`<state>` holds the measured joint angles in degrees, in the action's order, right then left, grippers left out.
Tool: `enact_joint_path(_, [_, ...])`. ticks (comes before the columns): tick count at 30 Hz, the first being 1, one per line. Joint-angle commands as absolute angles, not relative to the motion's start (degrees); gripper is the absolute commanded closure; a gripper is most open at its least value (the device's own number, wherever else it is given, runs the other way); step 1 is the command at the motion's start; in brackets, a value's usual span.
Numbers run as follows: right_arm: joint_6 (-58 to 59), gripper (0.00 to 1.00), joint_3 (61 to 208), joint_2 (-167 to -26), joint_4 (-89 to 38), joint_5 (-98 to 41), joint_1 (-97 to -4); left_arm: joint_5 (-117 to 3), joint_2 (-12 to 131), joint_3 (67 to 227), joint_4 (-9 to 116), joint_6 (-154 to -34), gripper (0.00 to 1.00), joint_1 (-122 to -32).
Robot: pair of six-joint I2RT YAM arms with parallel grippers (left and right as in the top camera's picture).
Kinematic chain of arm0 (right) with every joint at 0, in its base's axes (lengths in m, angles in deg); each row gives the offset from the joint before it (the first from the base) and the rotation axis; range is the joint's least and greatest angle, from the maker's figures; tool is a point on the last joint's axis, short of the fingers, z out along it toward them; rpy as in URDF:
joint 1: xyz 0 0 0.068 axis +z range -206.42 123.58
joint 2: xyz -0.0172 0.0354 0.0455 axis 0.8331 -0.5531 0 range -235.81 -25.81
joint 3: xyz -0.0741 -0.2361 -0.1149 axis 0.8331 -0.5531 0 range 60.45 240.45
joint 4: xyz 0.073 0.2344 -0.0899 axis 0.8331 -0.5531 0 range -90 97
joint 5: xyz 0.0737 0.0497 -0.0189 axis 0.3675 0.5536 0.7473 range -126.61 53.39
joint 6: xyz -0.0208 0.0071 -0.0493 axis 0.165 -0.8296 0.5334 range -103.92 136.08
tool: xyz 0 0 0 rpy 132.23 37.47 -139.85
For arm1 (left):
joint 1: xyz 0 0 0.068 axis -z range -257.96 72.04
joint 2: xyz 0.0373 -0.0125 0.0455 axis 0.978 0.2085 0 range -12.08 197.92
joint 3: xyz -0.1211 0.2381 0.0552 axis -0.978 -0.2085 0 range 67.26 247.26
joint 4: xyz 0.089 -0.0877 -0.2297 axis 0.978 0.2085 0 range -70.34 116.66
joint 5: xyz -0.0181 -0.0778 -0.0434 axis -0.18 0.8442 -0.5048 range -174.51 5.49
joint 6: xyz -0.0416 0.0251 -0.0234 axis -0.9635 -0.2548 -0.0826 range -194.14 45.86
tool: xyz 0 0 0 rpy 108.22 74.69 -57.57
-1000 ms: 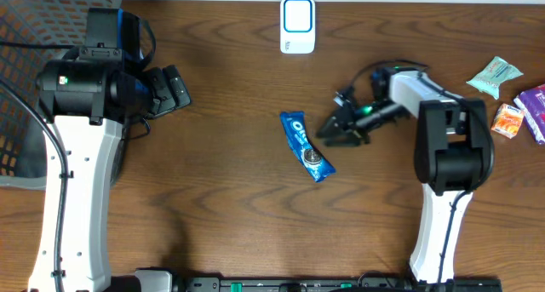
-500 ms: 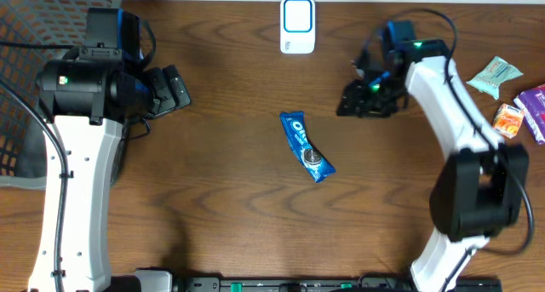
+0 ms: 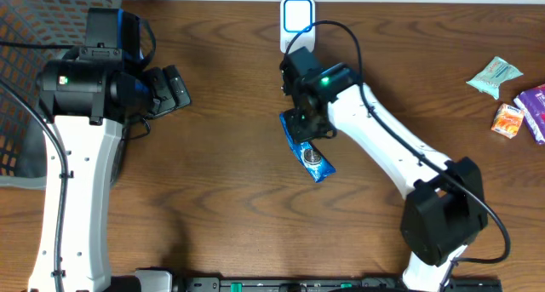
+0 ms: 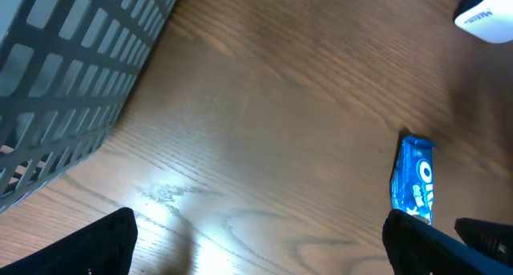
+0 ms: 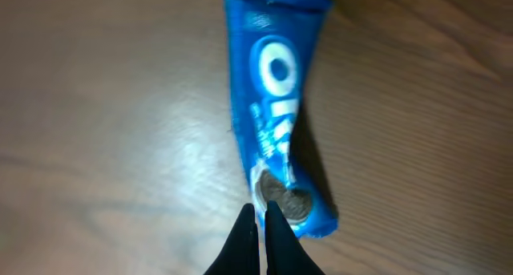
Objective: Scan the item barcode
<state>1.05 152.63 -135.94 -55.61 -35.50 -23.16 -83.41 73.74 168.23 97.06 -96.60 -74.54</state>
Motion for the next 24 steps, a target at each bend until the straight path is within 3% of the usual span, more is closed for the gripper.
enact_joint_path(1, [-4.61, 0.99, 151.85, -136.7, -54.56, -40.12, -23.32, -84.33, 74.03, 168.38, 97.22, -96.25, 0.02, -74.78])
enact_joint_path(10, [-4.83, 0.99, 140.87, -136.77, -43.85, -31.92, -23.32, -84.33, 74.03, 168.38, 97.22, -96.23, 0.02, -74.78])
enact_joint_path(24, [-9.18, 0.99, 130.3, -136.77, -36.05, -46.76, -23.99, -84.33, 74.03, 168.38, 97.22, -96.25, 0.02, -74.78])
